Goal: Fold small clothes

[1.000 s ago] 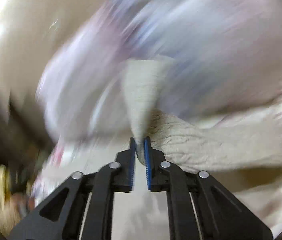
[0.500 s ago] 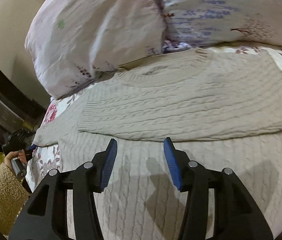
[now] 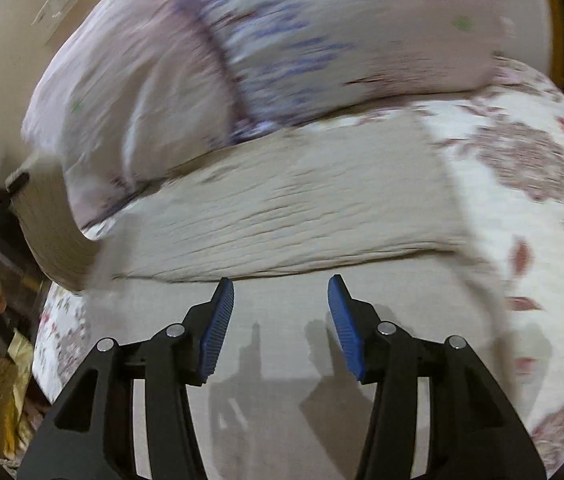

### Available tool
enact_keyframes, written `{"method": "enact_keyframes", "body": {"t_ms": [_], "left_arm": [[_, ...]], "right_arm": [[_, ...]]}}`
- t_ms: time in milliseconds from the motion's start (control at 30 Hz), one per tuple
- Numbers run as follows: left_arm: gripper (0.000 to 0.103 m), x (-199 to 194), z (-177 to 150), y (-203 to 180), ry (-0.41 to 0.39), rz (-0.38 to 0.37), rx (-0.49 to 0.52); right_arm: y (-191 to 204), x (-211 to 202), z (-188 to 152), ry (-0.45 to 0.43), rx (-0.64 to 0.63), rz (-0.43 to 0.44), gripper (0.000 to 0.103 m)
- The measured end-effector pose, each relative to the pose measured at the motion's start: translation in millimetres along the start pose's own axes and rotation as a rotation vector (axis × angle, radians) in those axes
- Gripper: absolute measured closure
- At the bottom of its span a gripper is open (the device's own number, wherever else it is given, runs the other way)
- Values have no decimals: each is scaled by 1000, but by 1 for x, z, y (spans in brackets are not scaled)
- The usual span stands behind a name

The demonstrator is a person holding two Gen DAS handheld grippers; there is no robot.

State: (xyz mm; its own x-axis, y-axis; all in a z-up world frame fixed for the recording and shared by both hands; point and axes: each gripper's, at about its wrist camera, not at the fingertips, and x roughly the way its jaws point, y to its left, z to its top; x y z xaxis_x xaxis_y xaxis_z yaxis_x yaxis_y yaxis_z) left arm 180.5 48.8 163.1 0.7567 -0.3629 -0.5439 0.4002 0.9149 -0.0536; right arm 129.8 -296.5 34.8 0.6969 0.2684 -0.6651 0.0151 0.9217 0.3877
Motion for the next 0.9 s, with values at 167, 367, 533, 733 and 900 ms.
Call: {"method": "enact_keyframes", "body": {"t_ms": [167, 367, 533, 733, 900], "left_arm": [[78, 74, -42, -104, 278, -99, 145], [28, -2, -104, -29, 270, 103, -107], [26, -50, -171, 20, 395, 229, -325], [47, -82, -226, 7, 448, 100, -507], [62, -102, -248, -7, 448, -11, -625]], "right_arm": [[-46, -23, -10, 9, 72, -49, 46], [-103, -52, -49, 92, 181, -28, 44], [-123, -60, -91, 203, 252, 89, 58], [-117, -59, -131, 391, 307, 351, 86], [-102, -57, -136, 403, 319, 491, 94]]}}
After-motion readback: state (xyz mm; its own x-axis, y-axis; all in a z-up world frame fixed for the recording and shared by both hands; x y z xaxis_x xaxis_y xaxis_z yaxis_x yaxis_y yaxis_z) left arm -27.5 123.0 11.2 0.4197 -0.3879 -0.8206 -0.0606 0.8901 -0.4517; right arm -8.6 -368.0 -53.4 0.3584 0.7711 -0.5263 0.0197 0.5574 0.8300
